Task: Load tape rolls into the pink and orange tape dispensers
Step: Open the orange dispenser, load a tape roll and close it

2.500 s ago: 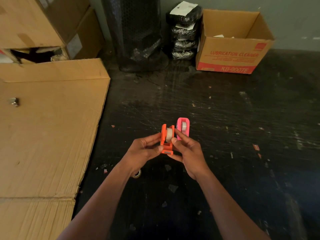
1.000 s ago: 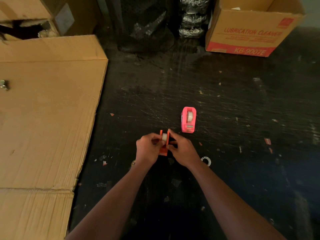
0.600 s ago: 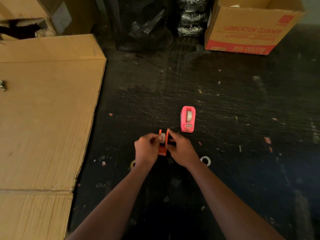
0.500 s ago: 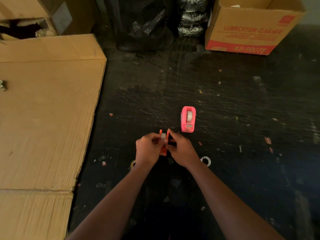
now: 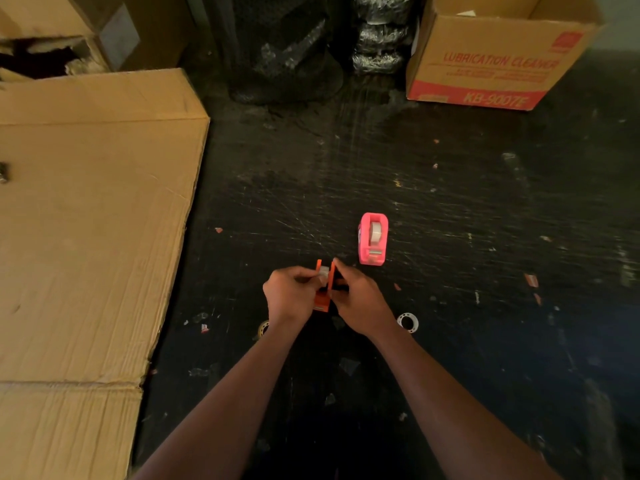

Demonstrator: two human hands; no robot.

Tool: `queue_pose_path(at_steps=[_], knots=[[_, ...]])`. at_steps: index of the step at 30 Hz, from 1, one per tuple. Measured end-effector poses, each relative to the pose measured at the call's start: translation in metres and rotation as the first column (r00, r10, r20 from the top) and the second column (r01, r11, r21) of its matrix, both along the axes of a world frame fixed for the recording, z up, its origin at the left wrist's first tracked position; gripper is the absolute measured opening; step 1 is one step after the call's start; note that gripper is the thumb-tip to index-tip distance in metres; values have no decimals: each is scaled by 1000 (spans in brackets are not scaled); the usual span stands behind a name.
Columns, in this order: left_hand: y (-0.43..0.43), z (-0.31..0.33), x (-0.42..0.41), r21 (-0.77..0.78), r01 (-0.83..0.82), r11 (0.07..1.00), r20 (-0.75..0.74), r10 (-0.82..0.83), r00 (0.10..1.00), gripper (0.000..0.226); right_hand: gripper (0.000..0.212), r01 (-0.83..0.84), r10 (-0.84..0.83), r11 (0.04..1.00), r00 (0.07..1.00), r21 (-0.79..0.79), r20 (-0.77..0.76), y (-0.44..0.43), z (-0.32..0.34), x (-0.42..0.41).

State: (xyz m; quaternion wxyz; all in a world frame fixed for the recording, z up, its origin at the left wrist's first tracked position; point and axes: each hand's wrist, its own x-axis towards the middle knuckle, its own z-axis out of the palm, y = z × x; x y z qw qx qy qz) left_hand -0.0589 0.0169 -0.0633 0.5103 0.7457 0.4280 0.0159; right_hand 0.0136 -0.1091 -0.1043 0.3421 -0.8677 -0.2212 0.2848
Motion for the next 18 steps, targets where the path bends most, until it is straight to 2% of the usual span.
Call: queue_pose_path(at_steps=[4,8,13,18], knots=[[5,2,1,-46,-27,999,-4,27,1000,11,78,-2,2,999,1000,33,-20,1,-1,-1],[10,-3,-1,-88,-39,995,5,40,999,8,75,3,-3,999,1000,38,1,2,-3,-1],[16,-3,-6,-349,-83,933,-60,66,996,9,75,-5,4,1000,1000,25,25,2,-5,-1],[14,-6,-19,-423,-93,902,-126,43,991,19,75,-10,10,1000,999,-15,39,3,-4,0]])
